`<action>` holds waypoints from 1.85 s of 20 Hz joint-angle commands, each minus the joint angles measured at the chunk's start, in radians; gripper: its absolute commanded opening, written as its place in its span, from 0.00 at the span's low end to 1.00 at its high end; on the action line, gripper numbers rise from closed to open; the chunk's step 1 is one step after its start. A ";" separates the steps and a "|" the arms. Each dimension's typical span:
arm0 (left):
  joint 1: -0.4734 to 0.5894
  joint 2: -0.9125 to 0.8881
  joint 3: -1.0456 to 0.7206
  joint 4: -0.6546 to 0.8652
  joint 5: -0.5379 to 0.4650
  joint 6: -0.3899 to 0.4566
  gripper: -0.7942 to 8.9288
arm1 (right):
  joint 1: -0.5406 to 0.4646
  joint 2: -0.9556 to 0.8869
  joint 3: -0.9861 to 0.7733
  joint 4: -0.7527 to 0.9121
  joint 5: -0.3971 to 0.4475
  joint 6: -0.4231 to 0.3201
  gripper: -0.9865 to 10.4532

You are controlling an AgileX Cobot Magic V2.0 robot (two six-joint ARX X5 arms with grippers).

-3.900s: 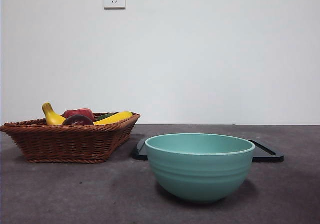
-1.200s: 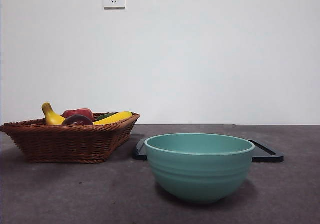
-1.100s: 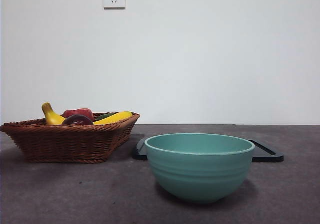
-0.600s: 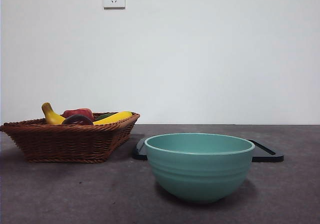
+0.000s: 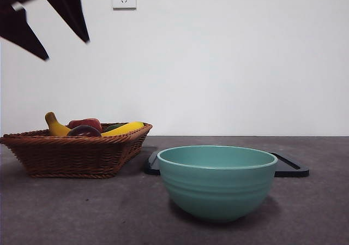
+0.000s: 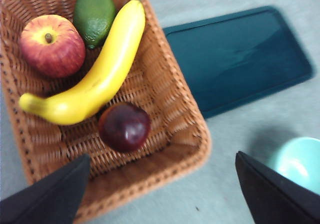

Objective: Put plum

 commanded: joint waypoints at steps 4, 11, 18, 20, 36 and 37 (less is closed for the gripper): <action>-0.028 0.170 0.024 0.061 -0.085 -0.006 0.55 | 0.002 0.008 0.021 0.009 -0.003 -0.009 0.42; -0.032 0.344 0.024 0.161 -0.116 -0.006 0.55 | 0.002 0.008 0.021 0.010 -0.003 -0.010 0.42; -0.039 0.453 0.024 0.208 -0.117 -0.005 0.55 | 0.002 0.008 0.021 0.010 -0.002 -0.010 0.42; -0.039 0.471 0.024 0.211 -0.117 -0.006 0.55 | 0.002 0.008 0.021 0.010 -0.002 -0.010 0.42; -0.137 0.160 0.026 0.138 -0.032 -0.084 0.37 | 0.002 0.008 0.021 0.016 0.000 -0.010 0.42; -0.177 0.116 0.026 0.128 -0.002 -0.087 0.37 | 0.002 0.008 0.021 0.016 0.000 -0.010 0.42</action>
